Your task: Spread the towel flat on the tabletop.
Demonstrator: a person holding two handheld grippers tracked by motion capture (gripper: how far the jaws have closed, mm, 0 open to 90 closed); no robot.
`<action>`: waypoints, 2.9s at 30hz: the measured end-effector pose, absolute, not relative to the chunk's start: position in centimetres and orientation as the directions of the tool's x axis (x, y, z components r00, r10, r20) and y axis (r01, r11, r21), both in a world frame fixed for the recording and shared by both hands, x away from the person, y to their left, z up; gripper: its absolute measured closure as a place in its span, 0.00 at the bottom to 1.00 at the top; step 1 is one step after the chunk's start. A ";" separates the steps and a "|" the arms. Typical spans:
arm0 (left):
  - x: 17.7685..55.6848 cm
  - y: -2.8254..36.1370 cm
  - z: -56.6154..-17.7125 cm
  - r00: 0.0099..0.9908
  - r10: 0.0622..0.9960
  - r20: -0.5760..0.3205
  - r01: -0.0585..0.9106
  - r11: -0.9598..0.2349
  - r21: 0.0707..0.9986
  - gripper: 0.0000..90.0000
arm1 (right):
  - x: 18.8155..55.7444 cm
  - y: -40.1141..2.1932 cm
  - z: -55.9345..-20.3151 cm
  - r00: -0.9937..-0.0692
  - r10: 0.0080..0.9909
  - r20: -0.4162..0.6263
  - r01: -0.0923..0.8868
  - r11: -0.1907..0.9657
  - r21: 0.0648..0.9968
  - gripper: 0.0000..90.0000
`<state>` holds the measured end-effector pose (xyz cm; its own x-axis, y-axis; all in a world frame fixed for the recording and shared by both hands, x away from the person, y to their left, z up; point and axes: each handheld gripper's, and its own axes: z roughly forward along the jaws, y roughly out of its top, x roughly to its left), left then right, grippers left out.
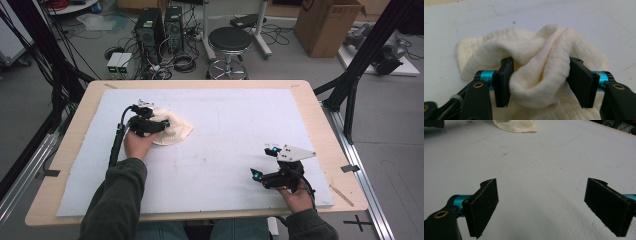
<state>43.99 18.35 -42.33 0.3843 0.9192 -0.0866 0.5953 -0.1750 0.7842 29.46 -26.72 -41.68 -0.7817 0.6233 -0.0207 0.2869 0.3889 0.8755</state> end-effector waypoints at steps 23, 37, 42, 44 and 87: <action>43.8 18.3 -42.1 0.413 0.906 -0.099 0.600 -0.188 0.778 0.88 | 29.4 -26.6 -41.6 -0.787 0.617 -0.020 0.283 0.389 0.877 0.13; 41.0 16.6 -39.2 0.498 0.860 -0.110 0.540 -0.208 0.815 0.88 | 29.0 -26.9 -41.4 -0.778 0.628 -0.032 0.270 0.379 0.885 0.13; 39.7 15.3 -38.3 0.541 0.834 -0.106 0.521 -0.234 0.821 0.88 | 28.9 -27.1 -41.3 -0.773 0.634 -0.031 0.272 0.374 0.887 0.13; 39.2 14.8 -38.1 0.554 0.825 -0.109 0.515 -0.236 0.824 0.88 | 28.9 -27.1 -41.3 -0.772 0.635 -0.030 0.271 0.372 0.888 0.13; 38.5 6.8 -42.1 0.651 0.748 -0.132 0.535 -0.328 0.778 0.75 | 28.8 -27.0 -41.8 -0.779 0.625 -0.035 0.276 0.393 0.877 0.13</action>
<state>38.47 6.82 -42.13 0.6506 0.7478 -0.1323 0.5352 -0.3279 0.7785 28.77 -26.99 -41.77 -0.7795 0.6254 -0.0351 0.2761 0.3934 0.8769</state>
